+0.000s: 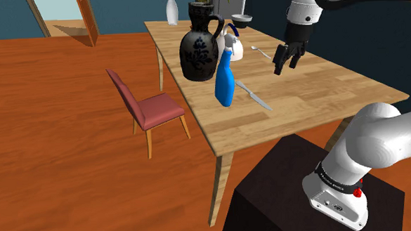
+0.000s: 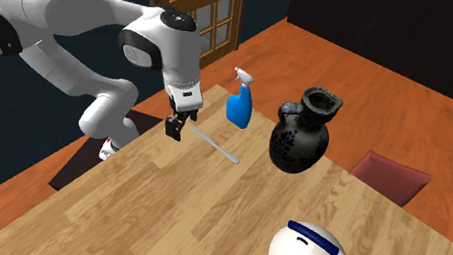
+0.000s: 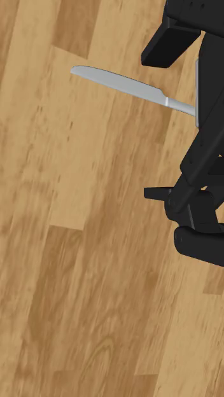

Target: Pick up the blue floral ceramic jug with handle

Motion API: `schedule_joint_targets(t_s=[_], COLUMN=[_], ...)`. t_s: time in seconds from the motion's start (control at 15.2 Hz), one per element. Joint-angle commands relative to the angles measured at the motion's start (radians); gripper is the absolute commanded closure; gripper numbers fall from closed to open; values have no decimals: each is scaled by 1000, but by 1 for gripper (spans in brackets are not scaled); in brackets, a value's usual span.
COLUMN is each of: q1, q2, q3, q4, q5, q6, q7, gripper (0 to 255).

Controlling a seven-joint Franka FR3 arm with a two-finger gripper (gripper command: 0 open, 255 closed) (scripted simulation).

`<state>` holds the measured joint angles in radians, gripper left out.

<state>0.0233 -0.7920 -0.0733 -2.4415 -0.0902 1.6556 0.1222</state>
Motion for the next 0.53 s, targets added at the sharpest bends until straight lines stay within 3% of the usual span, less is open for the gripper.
schedule_joint_targets(t_s=[0.0, 0.46], q1=[0, 21], q2=[0, 241], q3=[0, 37], q4=[0, 262], q5=[0, 24], q6=[0, 6], q7=[0, 47], gripper=[0, 0])
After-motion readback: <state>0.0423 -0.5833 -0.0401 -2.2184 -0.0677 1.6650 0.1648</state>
